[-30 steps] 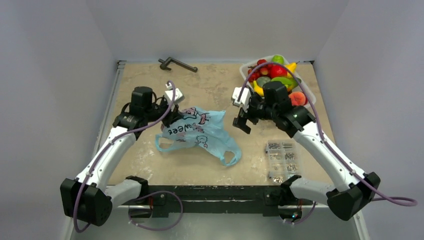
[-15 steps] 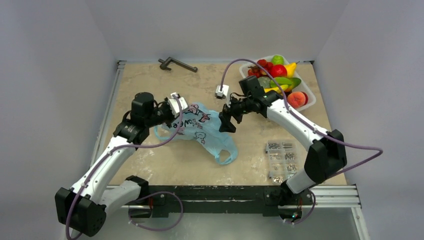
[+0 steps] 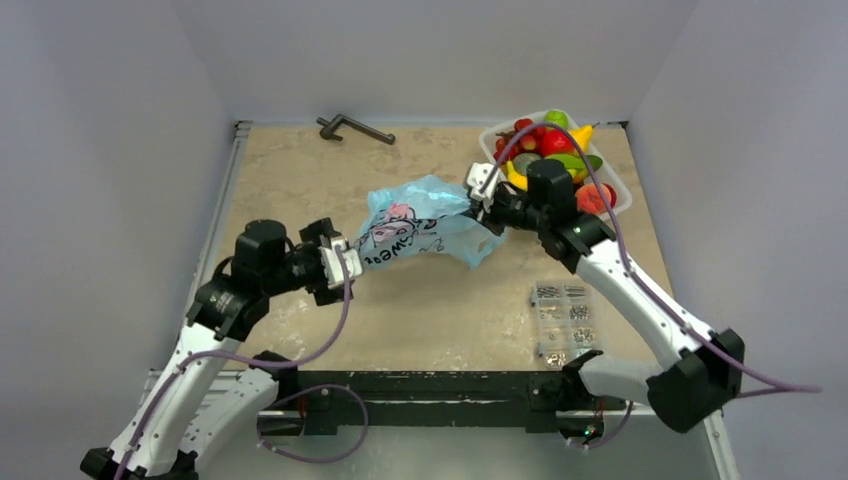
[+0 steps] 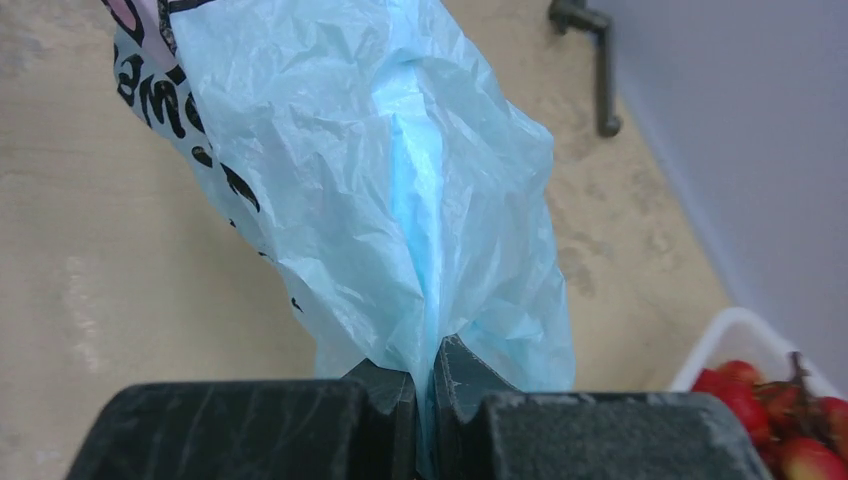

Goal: Place the fake fruits into the plastic bag and tie a complex knot

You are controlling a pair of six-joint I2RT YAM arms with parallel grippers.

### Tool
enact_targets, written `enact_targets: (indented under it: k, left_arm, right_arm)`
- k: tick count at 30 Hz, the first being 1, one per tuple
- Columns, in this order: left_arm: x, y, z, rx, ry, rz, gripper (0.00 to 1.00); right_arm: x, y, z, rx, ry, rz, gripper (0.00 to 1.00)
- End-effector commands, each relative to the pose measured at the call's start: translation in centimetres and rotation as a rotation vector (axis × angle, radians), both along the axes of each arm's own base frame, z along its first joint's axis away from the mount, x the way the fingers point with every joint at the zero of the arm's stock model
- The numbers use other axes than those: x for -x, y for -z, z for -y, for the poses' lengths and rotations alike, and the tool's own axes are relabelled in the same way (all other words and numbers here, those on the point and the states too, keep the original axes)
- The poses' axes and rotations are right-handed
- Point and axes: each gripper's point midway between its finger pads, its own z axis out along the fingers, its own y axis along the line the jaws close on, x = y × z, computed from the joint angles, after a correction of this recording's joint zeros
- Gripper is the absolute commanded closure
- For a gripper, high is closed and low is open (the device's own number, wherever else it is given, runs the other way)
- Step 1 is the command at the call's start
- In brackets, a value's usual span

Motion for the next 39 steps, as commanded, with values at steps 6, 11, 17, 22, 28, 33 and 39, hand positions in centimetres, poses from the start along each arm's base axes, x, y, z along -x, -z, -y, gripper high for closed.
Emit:
enact_targets:
  k: [6, 11, 17, 22, 28, 33, 39]
  left_arm:
    - [1.0, -11.4, 0.3, 0.445, -0.211, -0.601, 0.04]
    - [-2.0, -11.8, 1.2, 0.459, -0.239, -0.711, 0.00]
    - [-4.1, -8.6, 2.1, 0.525, -0.461, -0.870, 0.00]
    - [-4.6, -7.1, 4.2, 0.634, -0.577, -1.016, 0.00]
    - [-3.9, -3.1, 4.8, 0.565, -0.723, -1.071, 0.00]
    - [-4.5, 0.4, 2.7, 0.527, -0.881, -1.096, 0.44]
    - [-7.5, -4.4, -1.7, 0.797, -0.734, -1.048, 1.00]
  right_arm:
    - [0.2, -6.0, 1.4, -0.020, -0.055, 0.695, 1.00]
    - [0.9, -5.9, 1.1, -0.004, -0.101, 0.746, 1.00]
    - [0.9, -6.1, 0.9, -0.008, -0.092, 0.741, 1.00]
    - [1.4, -5.7, 0.5, 0.002, -0.111, 0.752, 1.00]
    - [1.1, -6.2, 0.2, -0.005, -0.095, 0.766, 1.00]
    - [1.2, -6.6, 0.6, -0.005, -0.070, 0.778, 1.00]
    - [1.3, -4.9, 2.4, 0.055, -0.031, 0.715, 1.00]
